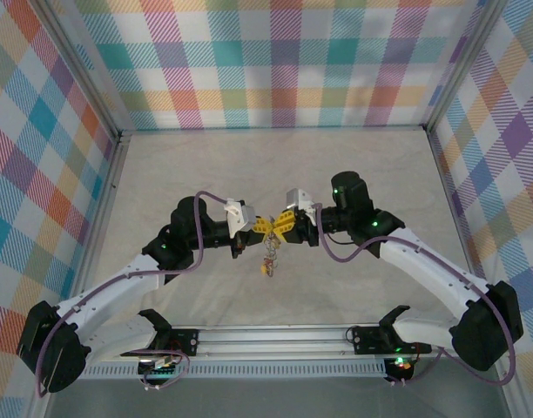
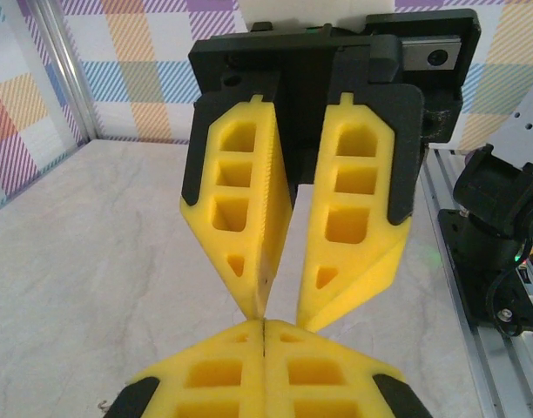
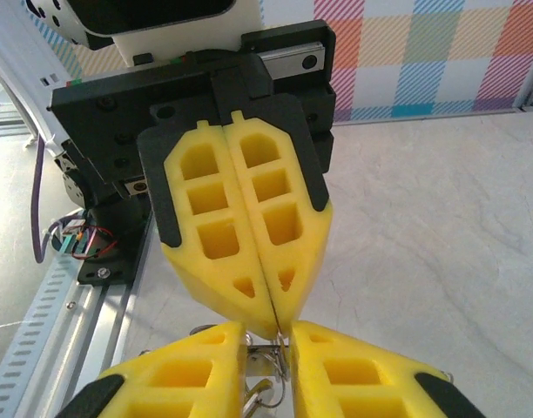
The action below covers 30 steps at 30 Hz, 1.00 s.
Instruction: Put the keys on the keyring
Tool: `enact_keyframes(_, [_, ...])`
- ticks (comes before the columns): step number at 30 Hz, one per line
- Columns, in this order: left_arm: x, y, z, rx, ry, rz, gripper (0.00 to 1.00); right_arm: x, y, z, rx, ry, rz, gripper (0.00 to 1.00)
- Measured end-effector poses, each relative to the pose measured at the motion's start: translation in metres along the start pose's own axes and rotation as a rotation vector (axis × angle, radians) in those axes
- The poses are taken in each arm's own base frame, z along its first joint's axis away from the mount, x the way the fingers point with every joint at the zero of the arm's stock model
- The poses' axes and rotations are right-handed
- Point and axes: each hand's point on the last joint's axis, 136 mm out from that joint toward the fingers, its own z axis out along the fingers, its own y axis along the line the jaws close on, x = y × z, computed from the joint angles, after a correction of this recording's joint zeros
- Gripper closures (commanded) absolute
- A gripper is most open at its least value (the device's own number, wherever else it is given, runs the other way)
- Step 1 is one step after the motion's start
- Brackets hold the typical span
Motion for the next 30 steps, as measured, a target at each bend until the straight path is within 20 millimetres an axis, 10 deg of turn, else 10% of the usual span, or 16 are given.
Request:
enact_keyframes(24, [0.002, -0.003, 0.002, 0.024, 0.001, -0.020, 1.00, 0.024, -0.002, 0.003, -0.031, 0.041, 0.076, 0.67])
enact_keyframes(30, [0.002, -0.004, 0.002, 0.032, 0.001, -0.021, 1.00, 0.023, 0.000, 0.004, -0.052, 0.036, 0.095, 0.86])
